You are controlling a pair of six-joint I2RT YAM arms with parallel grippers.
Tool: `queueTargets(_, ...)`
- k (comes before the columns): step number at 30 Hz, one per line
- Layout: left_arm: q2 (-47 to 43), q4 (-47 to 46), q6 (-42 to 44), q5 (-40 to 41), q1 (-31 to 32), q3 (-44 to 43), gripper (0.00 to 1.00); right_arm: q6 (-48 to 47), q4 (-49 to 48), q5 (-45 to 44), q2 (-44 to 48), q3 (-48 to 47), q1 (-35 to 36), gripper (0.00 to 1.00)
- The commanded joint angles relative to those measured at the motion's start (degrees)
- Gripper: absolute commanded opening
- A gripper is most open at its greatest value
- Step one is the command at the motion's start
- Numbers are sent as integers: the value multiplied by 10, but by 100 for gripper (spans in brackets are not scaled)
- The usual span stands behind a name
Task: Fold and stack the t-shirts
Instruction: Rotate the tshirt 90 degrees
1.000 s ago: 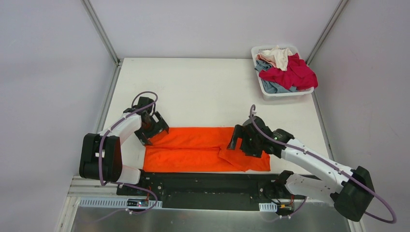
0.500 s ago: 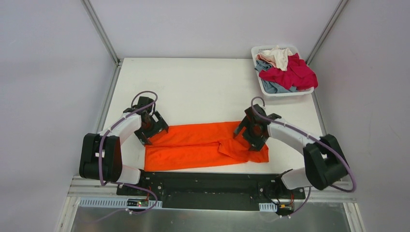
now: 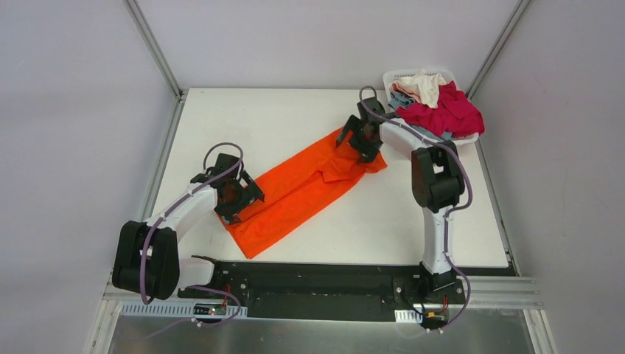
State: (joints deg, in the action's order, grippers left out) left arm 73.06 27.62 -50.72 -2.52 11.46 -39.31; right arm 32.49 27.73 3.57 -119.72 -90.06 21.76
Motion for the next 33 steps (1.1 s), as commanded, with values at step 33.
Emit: queueTargets(33,195,-151,-219,42,451,-101,99,120,-178,171,-394,-532,16,100)
